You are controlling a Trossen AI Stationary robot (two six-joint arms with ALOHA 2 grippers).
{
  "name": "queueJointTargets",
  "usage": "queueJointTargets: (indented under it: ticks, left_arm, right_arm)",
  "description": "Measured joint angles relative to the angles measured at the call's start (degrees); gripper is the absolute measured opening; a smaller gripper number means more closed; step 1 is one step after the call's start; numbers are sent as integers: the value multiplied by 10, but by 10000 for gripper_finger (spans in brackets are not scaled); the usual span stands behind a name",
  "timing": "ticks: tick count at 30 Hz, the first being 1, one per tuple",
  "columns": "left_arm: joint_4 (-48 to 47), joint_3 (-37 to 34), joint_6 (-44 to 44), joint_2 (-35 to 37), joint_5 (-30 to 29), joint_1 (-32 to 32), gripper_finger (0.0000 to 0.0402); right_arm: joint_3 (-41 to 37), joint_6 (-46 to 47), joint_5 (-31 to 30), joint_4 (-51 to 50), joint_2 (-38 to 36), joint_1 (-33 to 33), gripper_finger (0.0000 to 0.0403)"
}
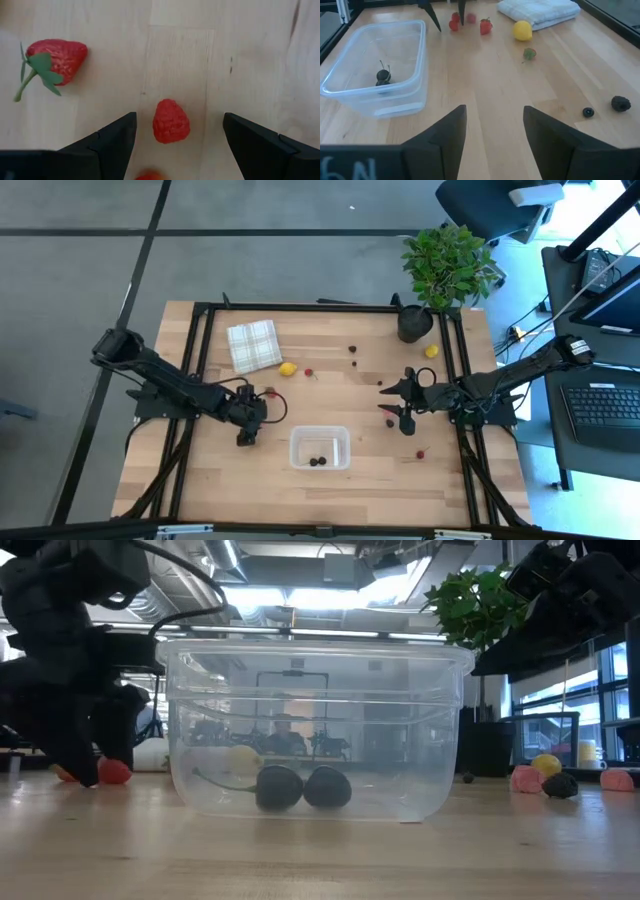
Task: Pick and placing Produce into tupperware
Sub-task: Put the raspberry into the transparent bin
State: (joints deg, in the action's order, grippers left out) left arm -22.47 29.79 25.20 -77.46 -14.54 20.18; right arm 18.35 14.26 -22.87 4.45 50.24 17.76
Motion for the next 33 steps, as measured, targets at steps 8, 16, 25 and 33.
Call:
queueJointTargets:
  ticks: [8, 16, 25, 33]
  left_arm:
    - [8, 0, 1, -2, 5, 0, 234]
    - [7, 0, 1, -3, -12, 0, 172]
    - [6, 0, 1, -3, -12, 0, 103]
    - [5, 0, -2, -1, -2, 0, 84]
  right_arm:
    - [0, 0, 0, 0, 0, 0, 198]
    - [0, 0, 0, 0, 0, 0, 198]
    - [0, 0, 0, 0, 0, 0, 198]
    - [0, 1, 0, 0, 0, 0, 198]
